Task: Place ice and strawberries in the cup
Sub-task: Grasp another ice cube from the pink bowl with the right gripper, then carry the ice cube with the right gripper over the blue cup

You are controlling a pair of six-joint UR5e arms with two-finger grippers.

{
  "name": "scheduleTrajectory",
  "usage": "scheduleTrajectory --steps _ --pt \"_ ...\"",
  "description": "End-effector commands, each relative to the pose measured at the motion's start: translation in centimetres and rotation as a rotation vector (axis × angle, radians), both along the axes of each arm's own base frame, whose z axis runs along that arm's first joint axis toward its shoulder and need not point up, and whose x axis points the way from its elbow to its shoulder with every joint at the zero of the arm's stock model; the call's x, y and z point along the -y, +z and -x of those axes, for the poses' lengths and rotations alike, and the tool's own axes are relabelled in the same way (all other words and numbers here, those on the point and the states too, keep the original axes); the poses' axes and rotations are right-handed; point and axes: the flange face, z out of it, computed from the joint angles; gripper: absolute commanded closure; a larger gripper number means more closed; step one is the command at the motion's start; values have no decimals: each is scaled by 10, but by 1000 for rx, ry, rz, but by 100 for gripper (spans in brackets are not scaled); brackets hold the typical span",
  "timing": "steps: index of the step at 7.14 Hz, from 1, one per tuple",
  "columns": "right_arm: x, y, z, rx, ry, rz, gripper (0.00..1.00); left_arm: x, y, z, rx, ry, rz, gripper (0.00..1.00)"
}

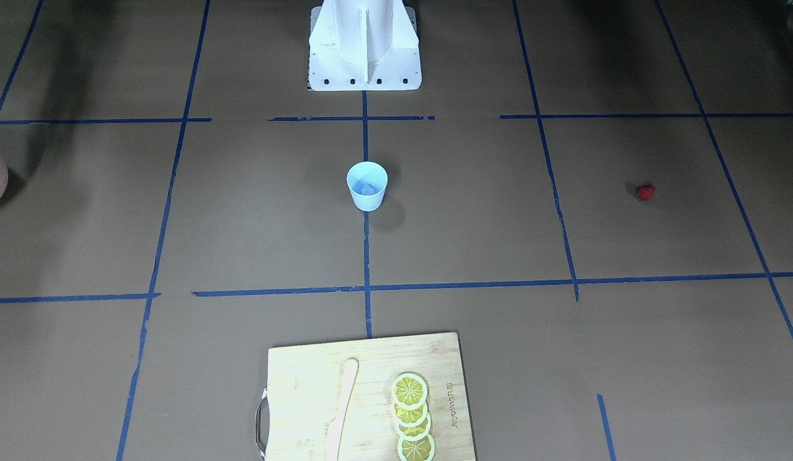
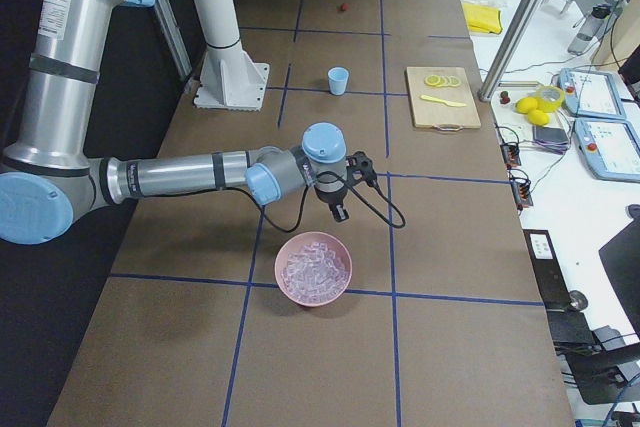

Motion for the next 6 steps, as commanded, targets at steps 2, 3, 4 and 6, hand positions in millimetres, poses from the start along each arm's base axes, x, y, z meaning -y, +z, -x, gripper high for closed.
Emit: scheduleTrajectory --steps 2,3,4,6 --pt "36 -109 152 56 147 178 100 1 -1 0 0 0 -6 0" --pt "32 -144 210 59 170 216 100 1 -2 0 1 0 -9 0" --pt "36 -205 268 37 192 252 100 1 -1 0 1 0 -9 0" --pt "1 -334 386 -50 266 303 100 1 -1 0 1 0 -10 0"
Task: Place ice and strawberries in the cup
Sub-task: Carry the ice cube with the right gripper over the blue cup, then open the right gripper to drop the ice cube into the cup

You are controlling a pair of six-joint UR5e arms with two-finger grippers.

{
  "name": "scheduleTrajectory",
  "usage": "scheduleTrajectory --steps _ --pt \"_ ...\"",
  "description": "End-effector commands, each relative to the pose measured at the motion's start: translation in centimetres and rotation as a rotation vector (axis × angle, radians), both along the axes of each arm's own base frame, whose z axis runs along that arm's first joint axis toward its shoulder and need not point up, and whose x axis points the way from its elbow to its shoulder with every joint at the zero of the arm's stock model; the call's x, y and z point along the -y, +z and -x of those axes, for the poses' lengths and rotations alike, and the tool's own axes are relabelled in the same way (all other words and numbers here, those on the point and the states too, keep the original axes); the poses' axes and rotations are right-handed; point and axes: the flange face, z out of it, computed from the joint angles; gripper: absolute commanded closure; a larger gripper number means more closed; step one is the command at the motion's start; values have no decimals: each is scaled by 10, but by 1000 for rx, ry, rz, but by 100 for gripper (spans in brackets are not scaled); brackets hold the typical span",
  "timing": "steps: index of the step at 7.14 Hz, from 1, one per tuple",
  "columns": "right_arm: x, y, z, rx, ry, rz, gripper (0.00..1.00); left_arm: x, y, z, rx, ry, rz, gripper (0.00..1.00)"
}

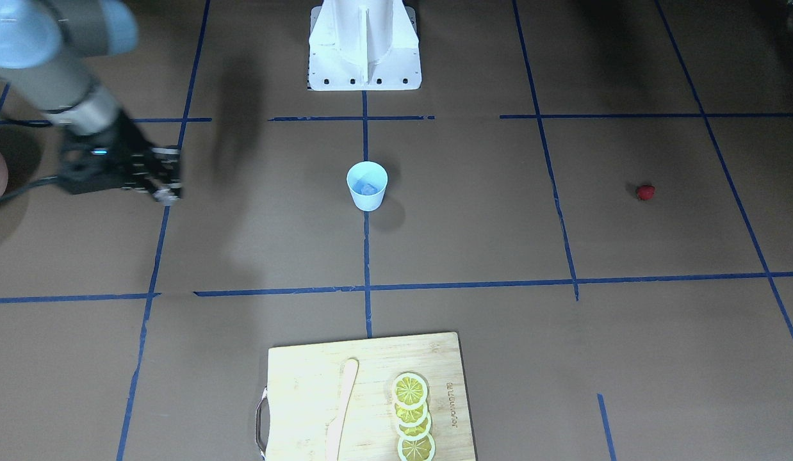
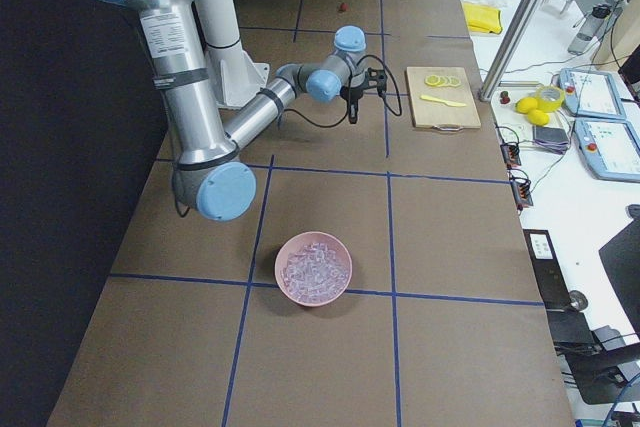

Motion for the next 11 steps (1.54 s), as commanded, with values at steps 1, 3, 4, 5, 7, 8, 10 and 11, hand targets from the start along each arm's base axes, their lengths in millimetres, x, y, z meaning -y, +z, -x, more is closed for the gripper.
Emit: scheduleTrajectory --steps 1,3,4,5,7,8,10,11 --pt "-45 -110 103 -21 70 66 100 0 1 0 0 0 0 0" --pt "-60 -155 172 -26 106 87 100 1 1 0 1 0 0 0" --pt "-64 -155 184 -39 106 84 100 1 1 0 1 0 0 0" --pt "-69 -153 187 -43 100 84 97 1 1 0 0 0 0 0" --pt "-67 -154 184 -46 105 51 1 0 1 0 0 0 2 0" --pt "-69 -151 187 -51 102 47 1 0 1 0 0 0 2 0" --pt "-68 -149 186 -55 97 43 1 0 2 0 1 0 2 0" --pt "-56 -150 176 -56 80 11 1 0 1 0 0 0 0 0"
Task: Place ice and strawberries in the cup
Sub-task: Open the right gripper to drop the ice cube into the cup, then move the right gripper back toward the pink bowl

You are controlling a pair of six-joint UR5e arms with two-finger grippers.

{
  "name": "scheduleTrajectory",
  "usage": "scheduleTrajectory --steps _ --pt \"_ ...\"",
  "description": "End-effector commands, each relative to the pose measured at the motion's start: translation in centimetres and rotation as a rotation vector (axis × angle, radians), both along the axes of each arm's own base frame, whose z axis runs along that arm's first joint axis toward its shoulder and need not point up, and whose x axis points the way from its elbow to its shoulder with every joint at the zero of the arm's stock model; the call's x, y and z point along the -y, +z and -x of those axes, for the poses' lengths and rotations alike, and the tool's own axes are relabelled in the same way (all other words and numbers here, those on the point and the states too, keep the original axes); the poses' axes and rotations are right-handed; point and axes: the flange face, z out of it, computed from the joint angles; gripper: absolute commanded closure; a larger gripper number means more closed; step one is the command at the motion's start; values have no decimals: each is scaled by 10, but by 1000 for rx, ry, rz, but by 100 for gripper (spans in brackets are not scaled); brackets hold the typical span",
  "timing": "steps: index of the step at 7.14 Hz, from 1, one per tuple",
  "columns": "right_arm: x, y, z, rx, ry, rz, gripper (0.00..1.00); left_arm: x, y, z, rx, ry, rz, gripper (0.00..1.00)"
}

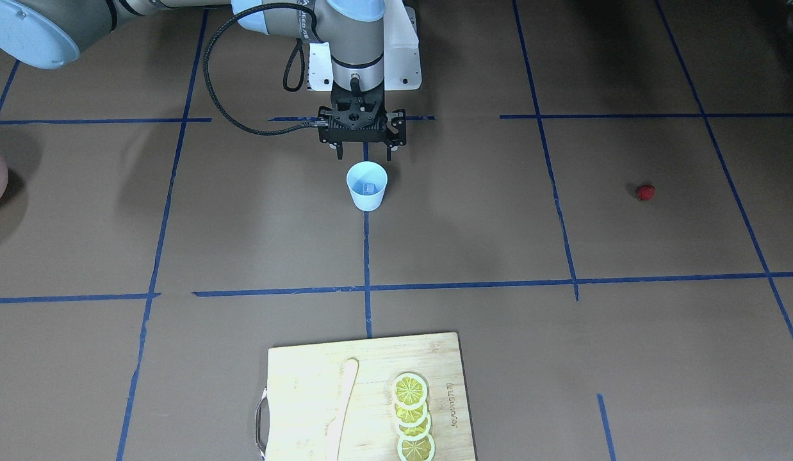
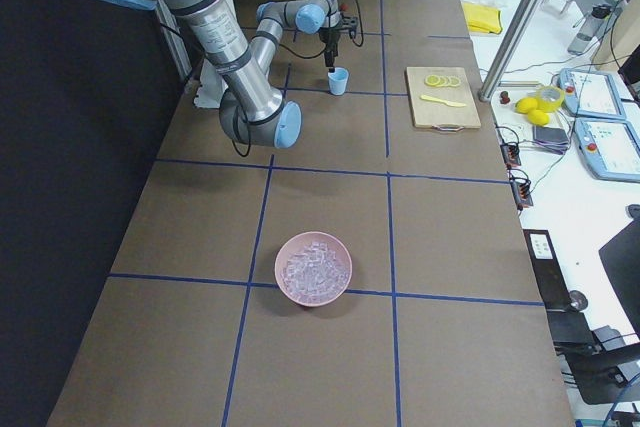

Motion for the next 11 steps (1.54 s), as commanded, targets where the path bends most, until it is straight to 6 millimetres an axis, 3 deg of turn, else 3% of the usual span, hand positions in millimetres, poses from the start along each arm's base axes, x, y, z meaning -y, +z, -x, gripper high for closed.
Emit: scheduleTrajectory --steps 1,3,4,5,6,7,9,11 --pt "30 10 -32 -4 -30 -39 1 1 0 0 1 0 -1 0" --pt "61 61 -143 20 -109 -85 1 1 -1 0 1 0 -3 0" --pt "68 92 -189 5 -176 -139 1 1 -1 0 0 0 -3 0" --pt "65 142 -234 -51 -221 -171 1 1 -1 0 1 0 -3 0" --pt "73 170 -278 -71 -259 -192 1 1 -1 0 1 0 -4 0" --pt "84 209 -335 -56 -313 -190 1 1 -2 0 0 0 -4 0" --pt "76 313 -444 -89 -396 -231 1 0 -1 0 -1 0 -1 0" --pt "44 395 -528 -62 -468 -234 1 0 -1 0 0 0 -3 0"
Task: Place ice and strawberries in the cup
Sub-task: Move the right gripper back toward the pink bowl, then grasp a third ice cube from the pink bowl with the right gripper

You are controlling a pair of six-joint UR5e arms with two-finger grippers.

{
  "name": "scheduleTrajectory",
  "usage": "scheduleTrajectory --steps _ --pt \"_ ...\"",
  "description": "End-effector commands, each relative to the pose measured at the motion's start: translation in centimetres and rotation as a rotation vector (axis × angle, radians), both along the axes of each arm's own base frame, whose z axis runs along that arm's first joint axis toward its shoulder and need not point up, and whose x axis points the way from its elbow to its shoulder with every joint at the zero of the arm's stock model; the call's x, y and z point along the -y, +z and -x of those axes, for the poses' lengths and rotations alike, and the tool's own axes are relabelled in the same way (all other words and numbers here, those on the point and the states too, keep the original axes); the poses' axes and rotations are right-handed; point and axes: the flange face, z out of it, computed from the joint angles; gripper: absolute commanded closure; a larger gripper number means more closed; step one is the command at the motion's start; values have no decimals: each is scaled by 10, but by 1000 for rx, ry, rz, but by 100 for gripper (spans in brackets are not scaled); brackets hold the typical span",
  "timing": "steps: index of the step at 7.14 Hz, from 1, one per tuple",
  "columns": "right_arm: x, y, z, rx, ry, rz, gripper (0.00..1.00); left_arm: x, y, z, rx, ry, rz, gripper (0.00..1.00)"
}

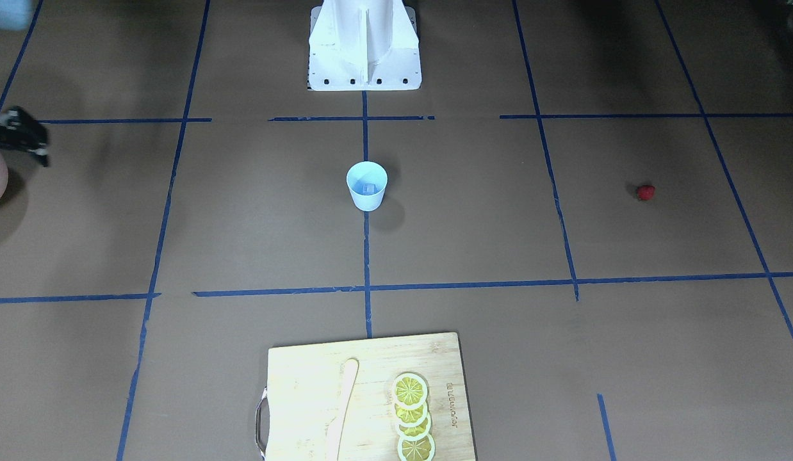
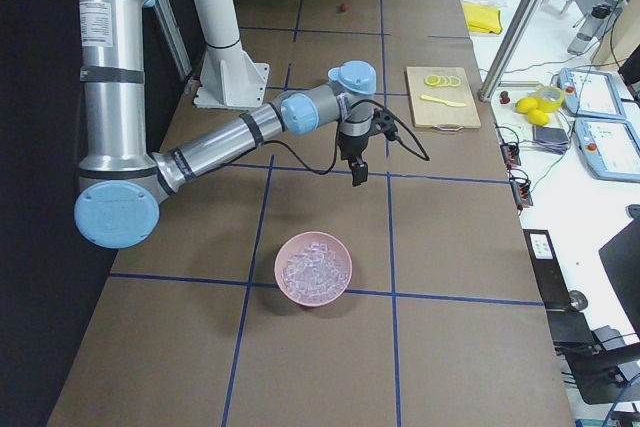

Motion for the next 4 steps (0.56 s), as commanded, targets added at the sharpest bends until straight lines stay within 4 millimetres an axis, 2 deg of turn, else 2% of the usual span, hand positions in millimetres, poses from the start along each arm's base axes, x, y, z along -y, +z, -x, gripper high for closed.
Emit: scheduleTrajectory --steps 1,2,3,4 --pt "-36 83 -75 30 -68 11 1 0 -1 0 0 0 -2 0" --pt "-51 113 -82 31 -61 7 1 0 -2 0 0 0 -4 0" --pt "-59 151 -84 37 -43 -22 1 0 -2 0 0 0 -2 0" --pt "-59 172 -84 41 18 -5 2 0 -3 0 -1 0 -3 0"
